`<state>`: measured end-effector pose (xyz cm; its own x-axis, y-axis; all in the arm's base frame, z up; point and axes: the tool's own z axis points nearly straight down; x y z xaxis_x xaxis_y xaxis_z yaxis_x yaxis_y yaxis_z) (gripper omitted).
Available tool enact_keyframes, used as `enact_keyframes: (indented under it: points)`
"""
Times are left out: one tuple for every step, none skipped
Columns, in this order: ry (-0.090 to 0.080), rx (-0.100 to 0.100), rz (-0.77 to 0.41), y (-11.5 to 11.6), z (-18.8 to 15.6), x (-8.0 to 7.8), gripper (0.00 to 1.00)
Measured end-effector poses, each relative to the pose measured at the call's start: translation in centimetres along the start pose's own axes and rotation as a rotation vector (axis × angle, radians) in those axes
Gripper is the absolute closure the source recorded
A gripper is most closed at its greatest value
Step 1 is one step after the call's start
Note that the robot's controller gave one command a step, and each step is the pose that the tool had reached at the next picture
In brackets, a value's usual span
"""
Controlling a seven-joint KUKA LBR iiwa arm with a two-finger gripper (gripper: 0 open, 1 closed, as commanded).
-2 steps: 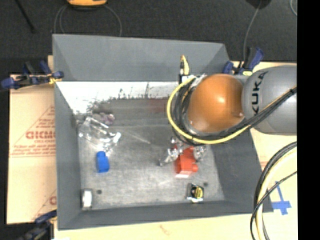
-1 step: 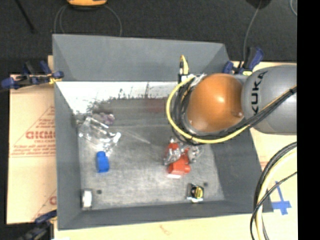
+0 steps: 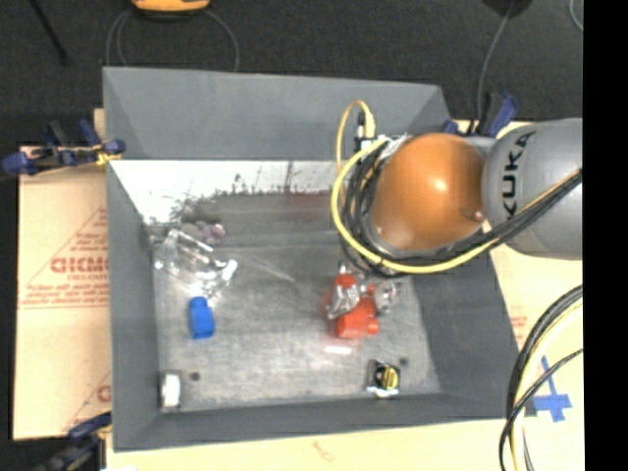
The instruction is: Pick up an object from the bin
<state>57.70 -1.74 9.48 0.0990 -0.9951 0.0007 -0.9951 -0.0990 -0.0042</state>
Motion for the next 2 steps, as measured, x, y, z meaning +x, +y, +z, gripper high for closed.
enact_keyframes:
  points:
    - [-0.001, 0.0, 0.007, -0.1, -0.6, 0.1, 1.0]
    - [0.0, 0.002, 0.015, -0.2, -3.2, 0.2, 1.0]
